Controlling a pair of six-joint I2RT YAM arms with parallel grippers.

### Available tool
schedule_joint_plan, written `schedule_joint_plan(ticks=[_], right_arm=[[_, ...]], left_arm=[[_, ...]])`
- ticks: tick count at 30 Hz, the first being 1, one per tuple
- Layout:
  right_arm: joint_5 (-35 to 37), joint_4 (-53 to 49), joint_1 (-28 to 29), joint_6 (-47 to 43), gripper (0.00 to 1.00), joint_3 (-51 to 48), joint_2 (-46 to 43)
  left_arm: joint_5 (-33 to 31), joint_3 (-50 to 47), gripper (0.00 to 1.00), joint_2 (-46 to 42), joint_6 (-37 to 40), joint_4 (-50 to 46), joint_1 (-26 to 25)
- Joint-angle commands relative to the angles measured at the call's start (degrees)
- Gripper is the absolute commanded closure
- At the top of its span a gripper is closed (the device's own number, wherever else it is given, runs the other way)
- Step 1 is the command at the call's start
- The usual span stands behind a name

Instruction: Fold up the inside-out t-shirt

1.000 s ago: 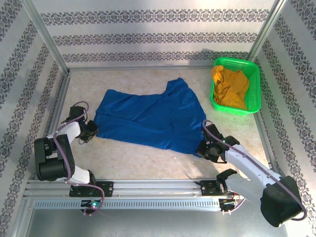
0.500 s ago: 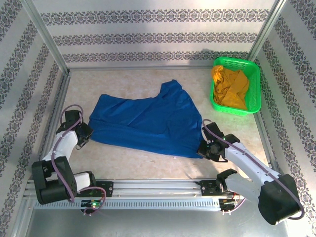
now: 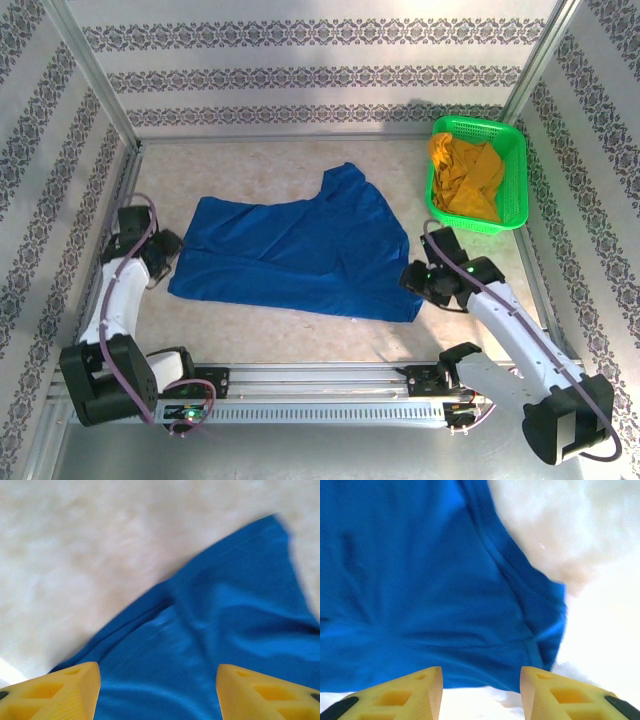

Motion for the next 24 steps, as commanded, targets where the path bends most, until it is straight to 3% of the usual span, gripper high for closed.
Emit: schedule_joint_plan(ticks=[1, 6, 13, 19, 24], right_arm=[[0.1, 1.9, -1.2, -3.7, 0.54, 6.8, 5.8], [-2.0, 6.1, -2.3, -8.5, 0.53, 19.0, 19.5], [-4.8, 7.0, -3.1, -13.3, 0.51, 38.1, 38.1], [-6.9, 7.9, -3.3, -14.1, 0.52, 47.2, 48.8], [-8.9, 7.4, -4.0, -14.6, 0.51, 52.9, 54.7]], left_arm=[[10.6, 9.2, 0.37, 10.7, 8.1, 4.8, -0.1], [13.8, 29.5, 0.37, 31.3, 20.1, -6.0, -3.4], [7.1, 50.1, 0.38, 50.5, 29.9, -17.7, -8.4], [-1.0, 61.7, 0.38, 59.6, 29.7, -21.1, -11.3], [-6.4, 64.5, 0.38, 62.1, 28.4, -21.2, -11.5]])
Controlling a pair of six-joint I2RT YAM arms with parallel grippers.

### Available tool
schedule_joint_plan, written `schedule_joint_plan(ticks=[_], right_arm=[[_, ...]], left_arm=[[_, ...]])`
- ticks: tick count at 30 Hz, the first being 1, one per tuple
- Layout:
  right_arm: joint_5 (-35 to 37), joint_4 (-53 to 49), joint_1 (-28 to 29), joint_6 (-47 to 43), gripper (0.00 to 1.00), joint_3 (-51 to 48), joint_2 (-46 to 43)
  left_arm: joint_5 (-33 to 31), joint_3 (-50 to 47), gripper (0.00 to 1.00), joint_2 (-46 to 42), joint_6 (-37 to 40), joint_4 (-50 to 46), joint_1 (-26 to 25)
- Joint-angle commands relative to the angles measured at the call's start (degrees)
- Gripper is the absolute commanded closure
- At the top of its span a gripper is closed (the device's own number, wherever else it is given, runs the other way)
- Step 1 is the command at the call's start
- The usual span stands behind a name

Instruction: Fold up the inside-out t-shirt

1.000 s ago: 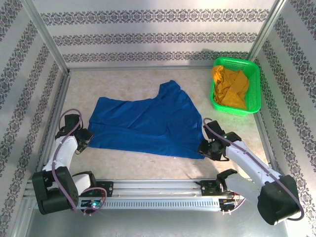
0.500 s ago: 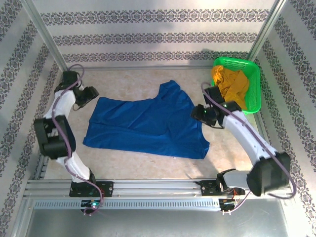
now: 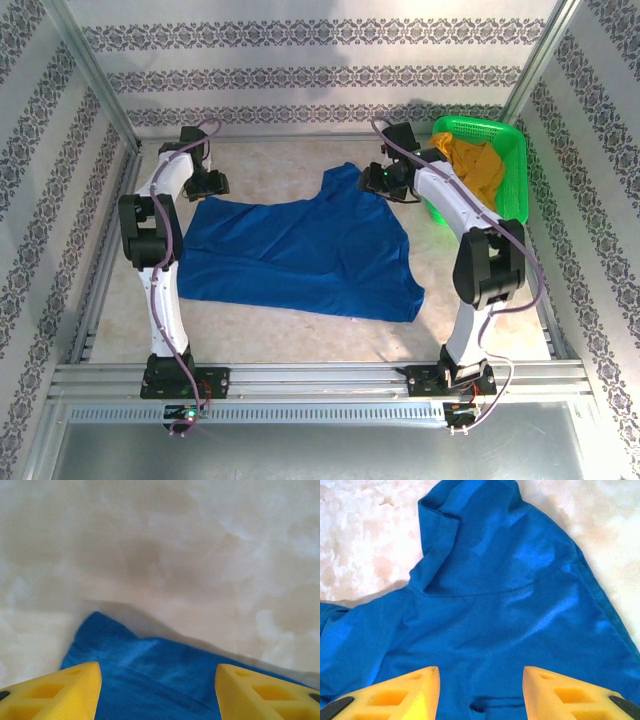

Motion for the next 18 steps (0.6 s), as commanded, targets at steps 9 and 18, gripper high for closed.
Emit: schedule_joint_plan(ticks=[9, 18], right_arm=[[-2.4, -2.6, -2.1, -1.3, 0.52, 11.9, 7.4], [-3.0, -3.2, -2.5, -1.2, 0.52, 19.9, 14.1]], left_arm=[[-5.1, 0.8, 0.39, 3.4, 0.9, -3.5, 0.3], [-1.3, 0.4, 1.00, 3.6, -0.1, -1.3, 1.3]])
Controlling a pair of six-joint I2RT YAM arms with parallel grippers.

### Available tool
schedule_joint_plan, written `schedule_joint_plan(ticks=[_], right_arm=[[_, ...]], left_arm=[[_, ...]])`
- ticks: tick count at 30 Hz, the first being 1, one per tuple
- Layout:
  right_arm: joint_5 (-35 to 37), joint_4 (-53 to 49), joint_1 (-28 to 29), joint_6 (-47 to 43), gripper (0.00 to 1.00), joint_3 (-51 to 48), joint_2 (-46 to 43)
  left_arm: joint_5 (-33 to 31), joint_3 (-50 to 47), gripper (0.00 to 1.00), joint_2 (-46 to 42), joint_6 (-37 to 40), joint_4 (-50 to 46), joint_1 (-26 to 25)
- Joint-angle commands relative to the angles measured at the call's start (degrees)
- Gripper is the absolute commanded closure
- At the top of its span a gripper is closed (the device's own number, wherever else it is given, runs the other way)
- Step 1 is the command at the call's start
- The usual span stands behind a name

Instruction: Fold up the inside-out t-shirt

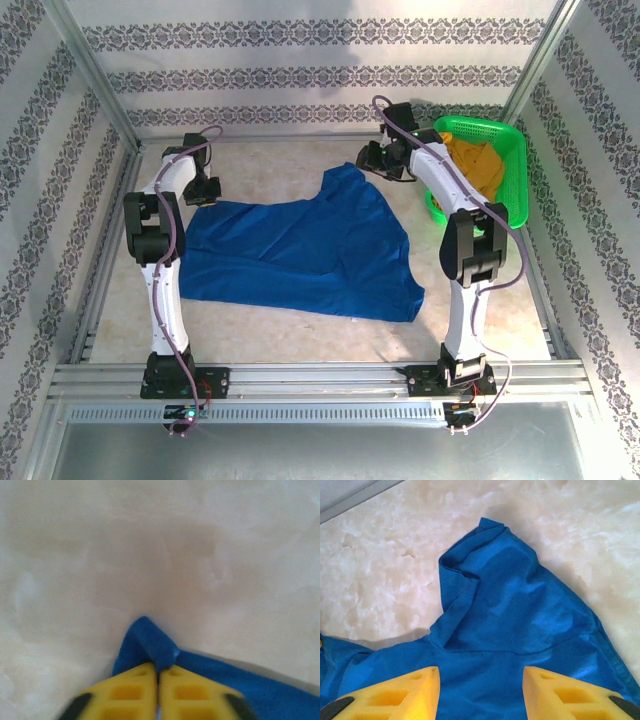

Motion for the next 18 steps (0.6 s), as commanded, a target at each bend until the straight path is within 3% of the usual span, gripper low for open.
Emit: schedule_joint_plan(ticks=[1, 7, 18], right_arm=[[-0.9, -2.0, -0.5, -1.2, 0.51, 4.9, 3.7], [-0.9, -4.1, -0.6, -1.4, 0.51, 16.9, 11.7], [-1.8, -6.5, -0.9, 0.4, 0.50, 38.3, 27.9]], left_arm=[[1.5, -0.9, 1.00, -1.4, -1.4, 0.8, 1.2], [0.1, -9.2, 1.00, -9.8, -11.3, 12.2, 3.0], [5.1, -19.9, 1.00, -13.9, -24.1, 29.5, 4.4]])
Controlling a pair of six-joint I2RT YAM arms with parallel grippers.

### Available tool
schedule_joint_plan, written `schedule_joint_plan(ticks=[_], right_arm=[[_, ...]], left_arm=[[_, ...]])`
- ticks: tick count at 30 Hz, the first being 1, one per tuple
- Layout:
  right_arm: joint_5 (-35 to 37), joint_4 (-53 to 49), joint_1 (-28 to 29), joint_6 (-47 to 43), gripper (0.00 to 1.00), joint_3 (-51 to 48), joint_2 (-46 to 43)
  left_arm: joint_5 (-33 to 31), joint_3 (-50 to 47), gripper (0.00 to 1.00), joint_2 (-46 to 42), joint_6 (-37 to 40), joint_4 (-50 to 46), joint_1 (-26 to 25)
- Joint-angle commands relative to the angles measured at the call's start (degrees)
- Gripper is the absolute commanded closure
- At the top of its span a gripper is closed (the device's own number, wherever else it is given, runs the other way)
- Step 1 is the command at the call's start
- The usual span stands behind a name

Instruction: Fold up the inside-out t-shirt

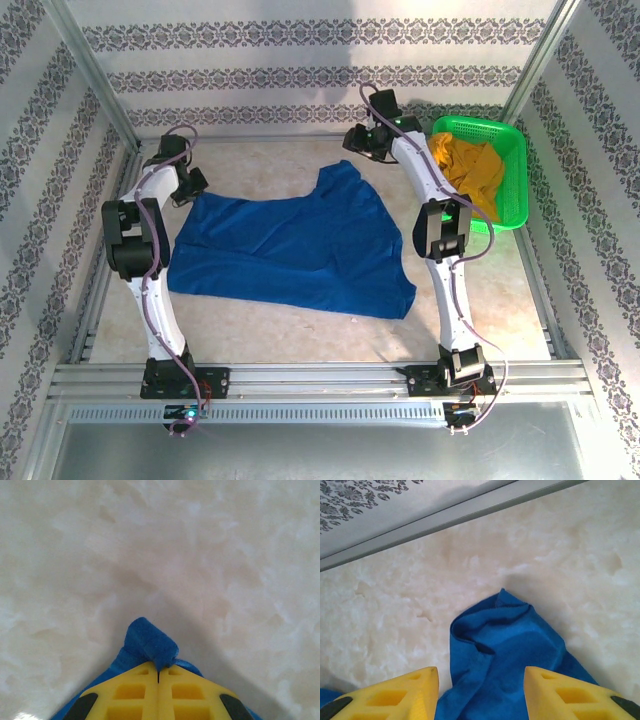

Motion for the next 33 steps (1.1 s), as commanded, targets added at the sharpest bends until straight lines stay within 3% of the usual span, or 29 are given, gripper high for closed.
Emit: schedule_joint_plan(ticks=[1, 22, 33], right_arm=[[-0.8, -2.0, -0.8, 0.6, 0.49, 5.0, 4.0], [-1.8, 9.2, -1.1, 4.0, 0.46, 13.5, 18.7], [-5.4, 14.2, -1.8, 8.4, 0.75, 14.9, 21.2]], left_arm=[[3.2, -2.3, 1.00, -1.6, -6.2, 9.4, 0.5], [6.2, -3.6, 1.00, -0.1, -6.4, 4.0, 0.4], [6.2, -4.2, 1.00, -0.4, -6.1, 3.6, 0.0]])
